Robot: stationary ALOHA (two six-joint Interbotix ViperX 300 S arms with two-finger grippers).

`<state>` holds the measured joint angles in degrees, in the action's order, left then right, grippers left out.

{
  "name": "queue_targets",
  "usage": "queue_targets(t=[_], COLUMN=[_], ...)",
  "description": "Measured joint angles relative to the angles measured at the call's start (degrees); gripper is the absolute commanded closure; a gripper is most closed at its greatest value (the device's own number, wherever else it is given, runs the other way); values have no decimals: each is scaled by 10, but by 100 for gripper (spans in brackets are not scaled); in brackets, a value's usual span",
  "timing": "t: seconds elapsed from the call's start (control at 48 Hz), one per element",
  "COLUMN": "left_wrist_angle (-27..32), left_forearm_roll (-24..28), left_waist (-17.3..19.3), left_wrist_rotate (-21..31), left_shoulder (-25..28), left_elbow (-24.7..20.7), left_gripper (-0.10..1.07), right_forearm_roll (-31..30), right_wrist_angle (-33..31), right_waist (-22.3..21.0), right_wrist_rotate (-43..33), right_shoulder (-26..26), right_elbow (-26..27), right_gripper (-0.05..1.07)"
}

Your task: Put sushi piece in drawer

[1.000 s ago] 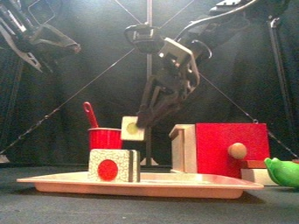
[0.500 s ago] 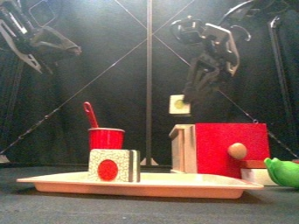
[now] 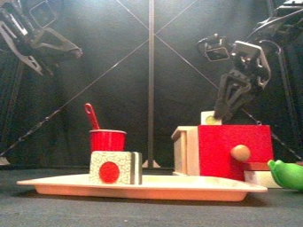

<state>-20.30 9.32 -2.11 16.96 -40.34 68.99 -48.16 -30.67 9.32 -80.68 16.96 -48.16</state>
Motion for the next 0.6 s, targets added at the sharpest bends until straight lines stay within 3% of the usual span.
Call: queue_targets(t=[0.375, 0.604], left_wrist_angle=[0, 0], left_forearm_roll=[-1, -1], left_waist=[1, 2], left_wrist_rotate=[1, 1], left_shoulder=[0, 0], left_elbow=[2, 1], left_gripper=[79, 79], right_forearm_roll=[0, -1], right_wrist_angle=[18, 20], right_waist=[-2, -2], right_wrist_rotate=[-1, -2], right_shoulder=[-52, -57], right_elbow=[6, 11], right_gripper=[45, 36])
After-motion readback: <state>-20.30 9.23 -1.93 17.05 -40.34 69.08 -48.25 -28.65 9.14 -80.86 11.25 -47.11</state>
